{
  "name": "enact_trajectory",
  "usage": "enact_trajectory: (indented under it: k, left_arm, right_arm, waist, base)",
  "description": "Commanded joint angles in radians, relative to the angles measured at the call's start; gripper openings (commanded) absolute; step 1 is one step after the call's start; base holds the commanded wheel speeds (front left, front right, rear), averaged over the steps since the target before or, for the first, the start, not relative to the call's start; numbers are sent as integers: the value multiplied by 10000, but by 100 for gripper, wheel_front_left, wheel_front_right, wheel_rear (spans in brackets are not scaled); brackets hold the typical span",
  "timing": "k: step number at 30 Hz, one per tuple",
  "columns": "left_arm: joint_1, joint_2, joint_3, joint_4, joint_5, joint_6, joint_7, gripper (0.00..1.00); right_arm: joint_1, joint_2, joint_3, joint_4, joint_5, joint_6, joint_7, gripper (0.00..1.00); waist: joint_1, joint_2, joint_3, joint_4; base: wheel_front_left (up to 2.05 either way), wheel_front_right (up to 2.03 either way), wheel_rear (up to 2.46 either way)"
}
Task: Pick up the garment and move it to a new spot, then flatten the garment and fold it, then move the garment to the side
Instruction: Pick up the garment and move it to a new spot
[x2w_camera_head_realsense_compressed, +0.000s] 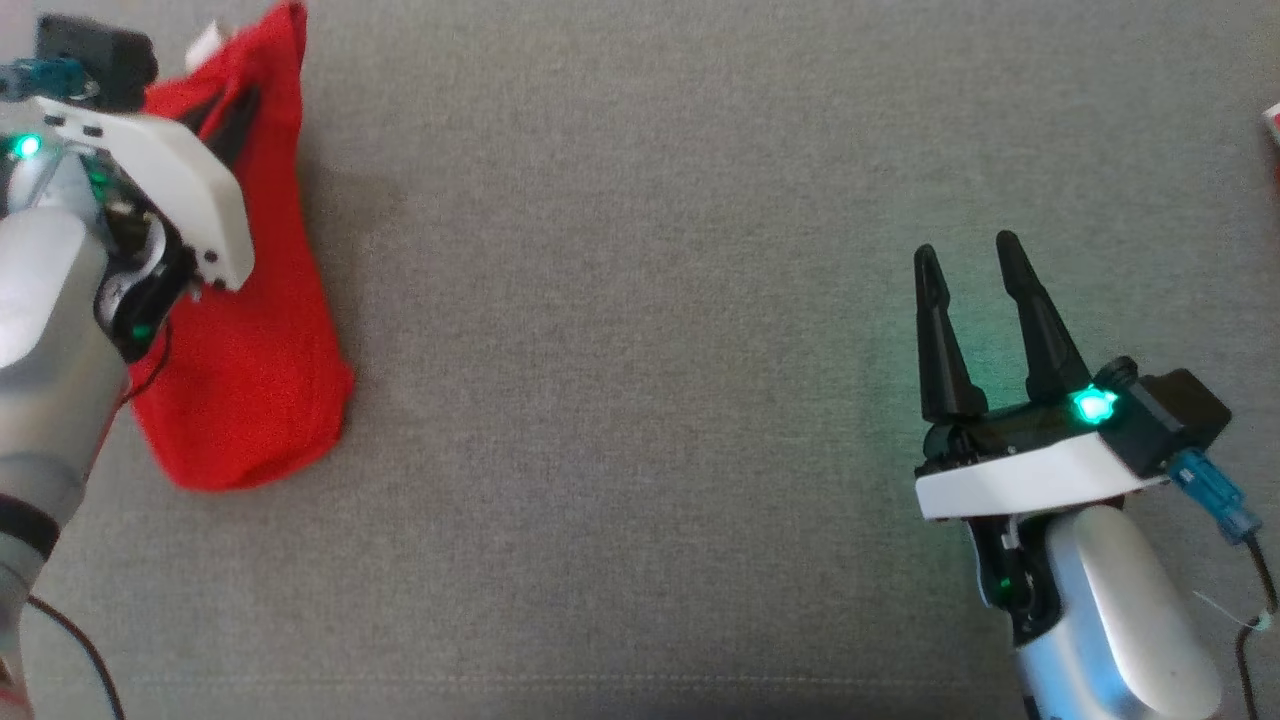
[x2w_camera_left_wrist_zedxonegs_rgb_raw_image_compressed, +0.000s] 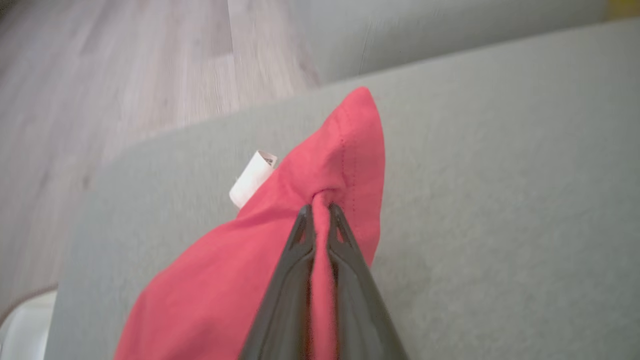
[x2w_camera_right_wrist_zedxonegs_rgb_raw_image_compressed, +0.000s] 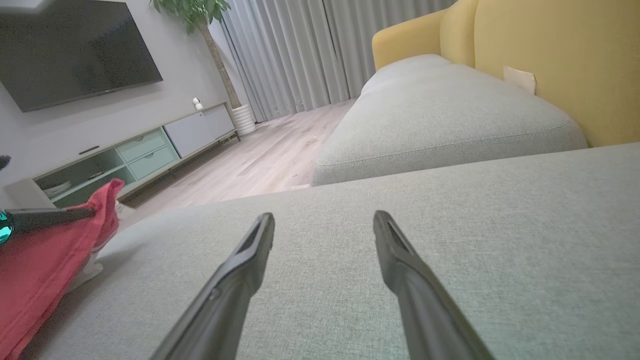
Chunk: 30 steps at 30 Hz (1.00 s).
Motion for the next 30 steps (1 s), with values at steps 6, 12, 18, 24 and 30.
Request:
enact_trajectory:
  k: [6, 12, 18, 24, 30]
  left_arm:
    - [-779, 331, 607, -700, 176, 30, -2185, 0]
    - [-695, 49, 860, -1927, 541, 238, -2719, 0]
    - [-584, -312, 1104, -3355, 743, 503, -2761, 0]
    - [-748, -697, 950, -4034, 859, 733, -2593, 0]
    - [-1002, -1239, 792, -3923, 835, 905, -2380, 0]
  right_arm:
    - [130, -12, 350, -43, 289, -9, -92, 100]
    - [292, -12, 445, 148, 530, -9, -172, 100]
    - [250, -12, 514, 190, 772, -9, -227, 100]
    - [57, -12, 680, 192, 1055, -9, -250, 100]
    - [-140, -12, 851, -56, 1429, -9, -254, 100]
  waist:
    - [-1, 0, -835, -245]
    - [-1, 0, -1373, -538]
    - [-1, 0, -1477, -1089]
    - [-1, 0, -1248, -1980]
    - [-1, 0, -903, -3119]
  base:
    - [0, 0, 0]
    - [0, 0, 0]
    - [0, 0, 0]
    - [0, 0, 0]
    - [0, 0, 0]
